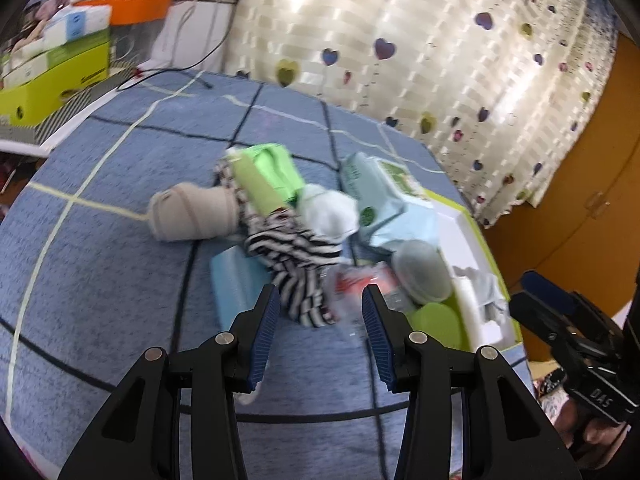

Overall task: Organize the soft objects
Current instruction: 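Move both tools back over the pile toward the blue masks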

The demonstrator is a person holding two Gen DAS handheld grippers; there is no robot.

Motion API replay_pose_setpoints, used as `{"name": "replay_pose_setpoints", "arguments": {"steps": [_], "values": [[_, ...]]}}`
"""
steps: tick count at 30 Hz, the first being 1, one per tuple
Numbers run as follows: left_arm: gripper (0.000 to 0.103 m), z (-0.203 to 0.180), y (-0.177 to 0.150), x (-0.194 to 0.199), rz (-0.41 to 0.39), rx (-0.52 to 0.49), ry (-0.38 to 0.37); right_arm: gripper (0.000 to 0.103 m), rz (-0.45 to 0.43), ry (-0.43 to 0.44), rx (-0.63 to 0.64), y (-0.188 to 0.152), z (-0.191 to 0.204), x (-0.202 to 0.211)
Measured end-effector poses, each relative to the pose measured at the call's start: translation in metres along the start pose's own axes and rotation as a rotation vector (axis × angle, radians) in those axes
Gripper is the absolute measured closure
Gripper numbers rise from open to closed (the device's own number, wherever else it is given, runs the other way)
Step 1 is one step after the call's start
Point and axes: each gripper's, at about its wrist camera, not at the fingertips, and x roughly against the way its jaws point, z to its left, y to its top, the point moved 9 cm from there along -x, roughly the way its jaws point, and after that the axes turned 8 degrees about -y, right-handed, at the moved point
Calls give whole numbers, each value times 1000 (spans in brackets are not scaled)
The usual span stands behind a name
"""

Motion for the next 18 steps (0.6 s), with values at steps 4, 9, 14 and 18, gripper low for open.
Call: {"name": "replay_pose_setpoints", "arguments": {"steps": [4, 9, 14, 18], "values": [[59, 18, -8, -4, 22, 26, 43, 49, 18, 19, 8, -3, 5, -6], [59, 31, -15, -11, 49, 41, 69, 49, 31, 35, 23, -6, 11, -9], [50, 38, -22, -24, 83, 55, 74, 49, 37, 39, 29, -7, 14, -12], [50, 49, -26, -33, 100, 79, 98, 49, 44, 40, 38, -7, 18, -16]]}}
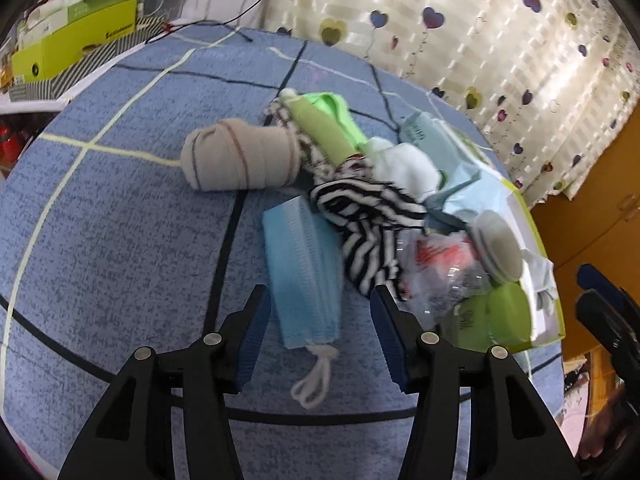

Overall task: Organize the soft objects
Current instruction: 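Move both tools back over the pile toward the blue masks, then grasp the blue face masks with the left gripper while the right gripper grasps the striped sock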

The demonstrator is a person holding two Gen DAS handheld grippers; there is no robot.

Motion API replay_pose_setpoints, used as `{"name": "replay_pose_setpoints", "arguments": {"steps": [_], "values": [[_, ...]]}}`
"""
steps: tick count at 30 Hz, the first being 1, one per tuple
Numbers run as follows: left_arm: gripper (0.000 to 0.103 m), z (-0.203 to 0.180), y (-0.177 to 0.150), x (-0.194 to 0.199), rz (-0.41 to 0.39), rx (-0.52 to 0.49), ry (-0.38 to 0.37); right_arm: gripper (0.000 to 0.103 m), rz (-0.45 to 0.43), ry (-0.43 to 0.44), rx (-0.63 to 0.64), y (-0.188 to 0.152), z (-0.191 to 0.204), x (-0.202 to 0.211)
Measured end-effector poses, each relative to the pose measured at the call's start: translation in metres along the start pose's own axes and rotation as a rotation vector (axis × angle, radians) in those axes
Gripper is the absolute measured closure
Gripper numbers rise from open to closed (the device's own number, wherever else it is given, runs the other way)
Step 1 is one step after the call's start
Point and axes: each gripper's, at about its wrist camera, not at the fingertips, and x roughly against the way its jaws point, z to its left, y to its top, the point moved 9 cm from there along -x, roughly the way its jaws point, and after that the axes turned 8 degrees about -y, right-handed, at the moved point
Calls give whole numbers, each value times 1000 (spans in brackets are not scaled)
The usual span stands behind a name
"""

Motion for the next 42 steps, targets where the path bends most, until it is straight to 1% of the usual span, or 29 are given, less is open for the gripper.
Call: {"name": "replay_pose_setpoints", "arguments": {"steps": [3, 8, 9, 10, 13, 16, 19, 22, 25, 27, 30, 31, 32, 33, 34, 35, 36, 37, 39, 42], "values": [[50, 11, -2, -7, 16, 19, 38, 49, 5, 1, 11, 2, 4, -4], [50, 14, 0, -9, -2, 1, 32, 49, 18, 14, 43, 7, 17, -14], [54, 14, 0, -9, -5, 1, 29, 49, 22, 17, 53, 8, 20, -17], [65, 16, 0, -9, -7, -3, 34, 49, 24, 20, 67, 10, 24, -19], [76, 19, -1, -7, -6, -1, 9, 49, 31, 35, 107, 16, 39, -28], [81, 21, 0, -1, -13, -7, -6, 49, 47, 49, 140, 21, 53, -42], [84, 26, 2, 5, -27, -2, -10, 50, 76, 61, 165, 25, 65, -60], [84, 34, 5, 12, -42, 10, -13, 51, 104, 69, 188, 27, 76, -78], [84, 40, 6, 15, -48, 21, -19, 57, 139, 63, 208, 27, 82, -96], [84, 42, 7, 17, -52, 18, -25, 57, 162, 56, 221, 27, 86, -108], [84, 43, 8, 14, -33, 31, -64, 59, 184, 48, 237, 26, 89, -120], [84, 43, 7, 14, -27, 37, -75, 60, 190, 46, 241, 26, 90, -124], [83, 42, 7, 13, -22, 36, -82, 66, 196, 43, 245, 26, 91, -127], [80, 42, 6, 12, -18, 34, -86, 69, 200, 40, 250, 27, 92, -130], [75, 41, 6, 11, -12, 34, -90, 77, 202, 34, 256, 27, 91, -131], [73, 40, 6, 10, -8, 31, -96, 84, 204, 28, 262, 26, 91, -133], [70, 39, 6, 9, -5, 27, -100, 86, 206, 25, 267, 26, 90, -134], [64, 38, 5, 8, -1, 22, -101, 88, 207, 24, 269, 26, 90, -134], [59, 36, 4, 6, 12, 11, -103, 90, 203, 25, 261, 27, 88, -134], [58, 32, 2, 3, 22, -8, -99, 91, 180, 34, 244, 31, 84, -127]]}}
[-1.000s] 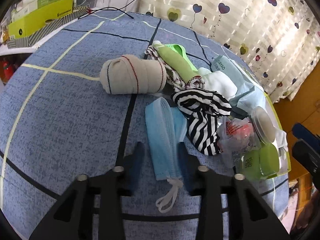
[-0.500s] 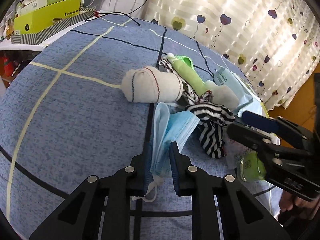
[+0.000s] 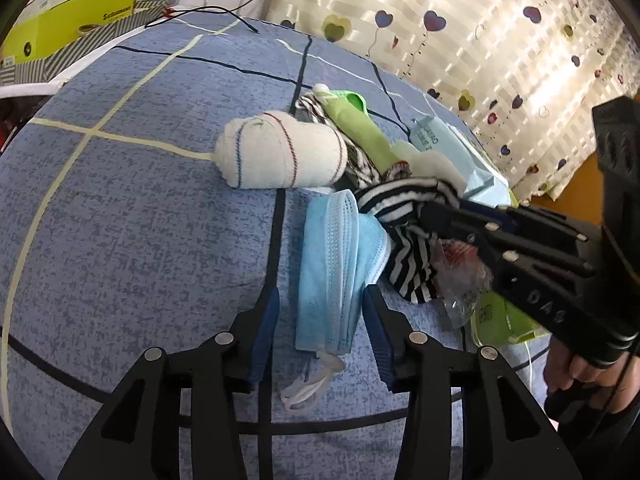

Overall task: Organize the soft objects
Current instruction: 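Grasp the blue face masks with the left gripper while the right gripper grasps the striped sock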

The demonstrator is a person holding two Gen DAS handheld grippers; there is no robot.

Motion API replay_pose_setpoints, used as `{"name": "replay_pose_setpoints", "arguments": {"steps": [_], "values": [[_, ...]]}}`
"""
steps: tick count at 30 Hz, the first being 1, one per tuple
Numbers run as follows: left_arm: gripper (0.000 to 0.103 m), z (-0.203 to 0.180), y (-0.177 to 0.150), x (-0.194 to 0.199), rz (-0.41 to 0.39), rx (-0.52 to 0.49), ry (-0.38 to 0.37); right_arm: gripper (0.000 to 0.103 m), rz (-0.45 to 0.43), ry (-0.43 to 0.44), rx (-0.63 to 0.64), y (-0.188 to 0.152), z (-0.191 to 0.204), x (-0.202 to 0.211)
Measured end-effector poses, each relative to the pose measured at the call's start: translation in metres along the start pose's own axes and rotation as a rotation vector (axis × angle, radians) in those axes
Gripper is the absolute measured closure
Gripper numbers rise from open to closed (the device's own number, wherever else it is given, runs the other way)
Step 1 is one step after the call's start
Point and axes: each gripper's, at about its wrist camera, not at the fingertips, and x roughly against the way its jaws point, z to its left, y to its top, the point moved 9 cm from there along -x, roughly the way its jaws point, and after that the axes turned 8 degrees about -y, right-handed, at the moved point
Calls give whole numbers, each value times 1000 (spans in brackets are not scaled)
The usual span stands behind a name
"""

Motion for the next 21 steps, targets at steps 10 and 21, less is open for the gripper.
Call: {"name": "replay_pose_setpoints", "arguments": {"steps": [10, 21], "values": [[58, -18, 1, -13, 28, -70, 22, 91, -82, 17, -48, 7, -12, 31], [73, -12, 9, -11, -10, -51, 84, 91, -143, 31, -78, 12, -22, 53]]}}
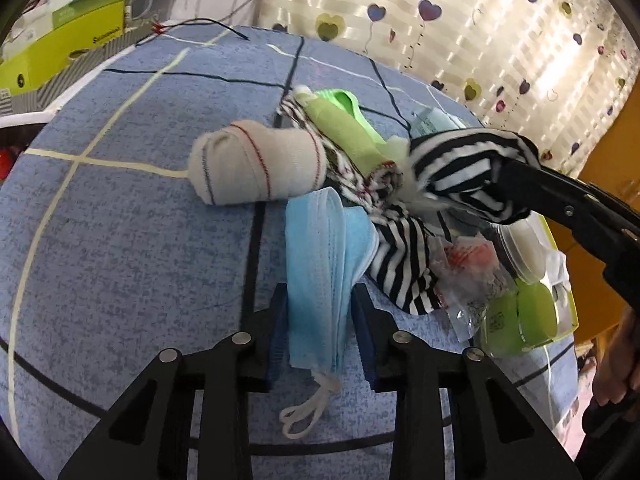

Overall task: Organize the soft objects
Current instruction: 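Grasp the blue face masks with the left gripper while the right gripper grasps the striped sock, then carry the blue masks and striped sock over the white tray with both grippers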

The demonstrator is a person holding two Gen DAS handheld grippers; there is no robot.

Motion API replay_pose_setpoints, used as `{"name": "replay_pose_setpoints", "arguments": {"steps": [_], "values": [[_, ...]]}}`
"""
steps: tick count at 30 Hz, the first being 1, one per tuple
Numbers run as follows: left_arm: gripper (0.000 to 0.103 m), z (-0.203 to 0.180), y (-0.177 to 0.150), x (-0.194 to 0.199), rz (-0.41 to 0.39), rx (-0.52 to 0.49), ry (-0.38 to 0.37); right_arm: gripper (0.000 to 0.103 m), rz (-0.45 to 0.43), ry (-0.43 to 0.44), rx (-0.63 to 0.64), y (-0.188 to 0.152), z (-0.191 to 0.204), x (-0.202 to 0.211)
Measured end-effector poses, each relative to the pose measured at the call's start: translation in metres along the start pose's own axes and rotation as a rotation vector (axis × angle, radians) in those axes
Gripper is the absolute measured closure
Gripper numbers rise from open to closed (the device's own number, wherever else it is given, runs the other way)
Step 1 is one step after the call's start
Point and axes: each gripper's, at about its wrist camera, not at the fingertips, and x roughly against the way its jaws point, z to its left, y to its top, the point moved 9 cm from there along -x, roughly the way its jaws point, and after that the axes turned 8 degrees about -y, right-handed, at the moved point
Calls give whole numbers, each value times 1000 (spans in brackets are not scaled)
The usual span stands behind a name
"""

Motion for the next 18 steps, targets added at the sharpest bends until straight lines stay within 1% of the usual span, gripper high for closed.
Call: {"name": "replay_pose_setpoints", "arguments": {"steps": [8, 18], "values": [[74, 2, 13, 26, -74, 15, -14, 91, -49, -7, -19, 7, -5, 21], [73, -19, 18, 48, -118, 2, -46, 91, -82, -11, -43, 2, -8, 46]]}}
